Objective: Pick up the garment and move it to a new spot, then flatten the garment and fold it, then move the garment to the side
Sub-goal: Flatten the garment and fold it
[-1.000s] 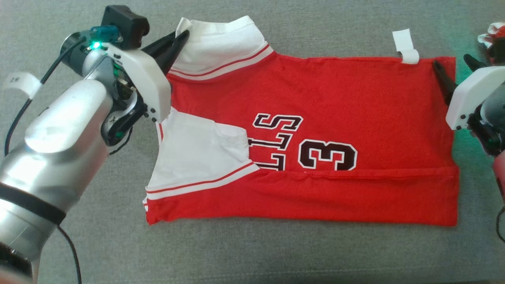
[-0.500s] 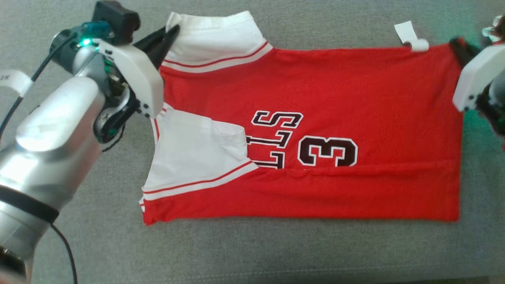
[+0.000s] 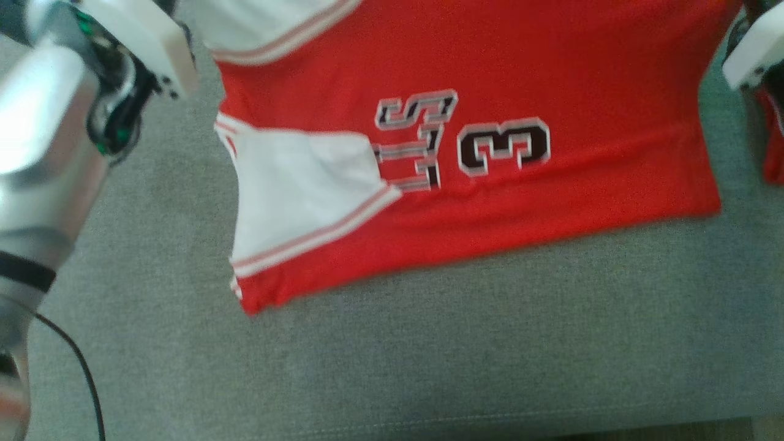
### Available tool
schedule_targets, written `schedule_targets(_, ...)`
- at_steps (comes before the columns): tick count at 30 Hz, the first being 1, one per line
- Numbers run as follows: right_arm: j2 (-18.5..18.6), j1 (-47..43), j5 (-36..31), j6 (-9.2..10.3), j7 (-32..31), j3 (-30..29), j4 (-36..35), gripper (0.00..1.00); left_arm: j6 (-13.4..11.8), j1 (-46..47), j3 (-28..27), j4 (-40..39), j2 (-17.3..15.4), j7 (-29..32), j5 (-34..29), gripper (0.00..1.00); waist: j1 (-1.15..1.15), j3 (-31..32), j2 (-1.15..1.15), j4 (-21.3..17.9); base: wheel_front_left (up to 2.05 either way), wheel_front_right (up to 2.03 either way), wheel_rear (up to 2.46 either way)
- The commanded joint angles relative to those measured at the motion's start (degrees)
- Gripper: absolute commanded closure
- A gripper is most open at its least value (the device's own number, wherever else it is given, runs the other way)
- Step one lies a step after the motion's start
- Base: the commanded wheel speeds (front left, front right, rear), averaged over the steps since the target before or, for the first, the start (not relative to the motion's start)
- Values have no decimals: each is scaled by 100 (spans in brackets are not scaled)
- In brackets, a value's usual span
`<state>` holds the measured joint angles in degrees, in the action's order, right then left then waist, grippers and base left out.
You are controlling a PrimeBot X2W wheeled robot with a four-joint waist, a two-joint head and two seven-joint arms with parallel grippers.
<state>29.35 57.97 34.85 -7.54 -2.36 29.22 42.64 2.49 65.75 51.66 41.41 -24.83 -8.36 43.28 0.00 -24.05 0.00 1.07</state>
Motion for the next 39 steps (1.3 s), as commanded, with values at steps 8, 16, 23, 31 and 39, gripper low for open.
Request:
schedule_targets(8, -124, 551, -98, 5, 826, 1, 289, 100, -105, 755, -402, 408, -59, -521, -208, 100, 0, -50, 0, -14, 0, 0, 0)
schedule_targets(16, -17, 184, 210, 5, 819, 511, 431, 100, 159, 383, -253, 555, 54, -639, -335, 100, 0, 230, 0, 22, 0, 0, 0)
schedule_targets(23, 440, -303, 602, 5, 523, 1166, 185, 100, 284, -232, -54, 181, -116, -649, -393, 100, 0, 527, 0, 95, 0, 0, 0)
schedule_targets(31, 1039, -728, 1015, 5, 48, 1873, -124, 100, 358, -1021, 338, -667, -411, -165, -303, 100, 0, 727, 0, 260, 0, 0, 0)
schedule_targets(39, 1475, -912, 1268, 5, -399, 2477, -326, 100, 406, -1627, 679, -1508, -773, 520, -77, 100, 0, 804, 0, 304, 0, 0, 0)
